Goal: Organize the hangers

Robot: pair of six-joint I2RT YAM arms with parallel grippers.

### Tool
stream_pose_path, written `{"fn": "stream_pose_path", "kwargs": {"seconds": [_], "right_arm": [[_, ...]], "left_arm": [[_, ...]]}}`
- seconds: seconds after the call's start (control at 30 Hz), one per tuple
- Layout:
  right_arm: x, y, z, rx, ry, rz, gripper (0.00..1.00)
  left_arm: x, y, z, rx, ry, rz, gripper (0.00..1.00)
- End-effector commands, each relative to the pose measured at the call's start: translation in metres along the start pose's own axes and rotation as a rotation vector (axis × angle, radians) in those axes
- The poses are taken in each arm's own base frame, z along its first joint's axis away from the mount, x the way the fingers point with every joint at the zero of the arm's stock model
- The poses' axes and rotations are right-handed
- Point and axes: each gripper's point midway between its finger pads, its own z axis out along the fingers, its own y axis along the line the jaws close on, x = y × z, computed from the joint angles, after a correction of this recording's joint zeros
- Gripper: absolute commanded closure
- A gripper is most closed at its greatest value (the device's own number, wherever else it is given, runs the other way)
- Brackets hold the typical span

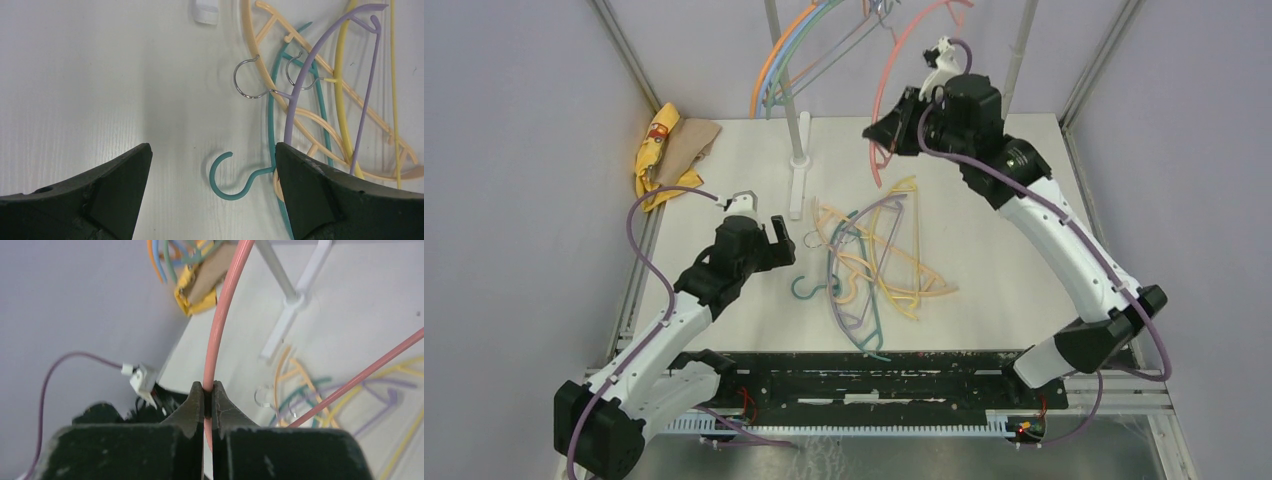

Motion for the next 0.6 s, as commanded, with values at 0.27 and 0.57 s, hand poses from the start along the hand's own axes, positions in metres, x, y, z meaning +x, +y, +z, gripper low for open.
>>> {"fn": "stream_pose_path", "kwargs": {"seconds": [0.27, 0.57], "right_arm": [[-0.147, 0.03, 0.043, -0.235, -0.283, 0.062, 0.99], [-0.162, 0.011, 0.071, -0.259, -0.29, 0.171, 0.99]], "left_arm": [[-0.035, -0.014, -0.012, 0.049, -0.092, -0.021, 0.01], [-0.033, -0.008, -0.014, 0.025, -0.092, -0.012, 0.01]]}}
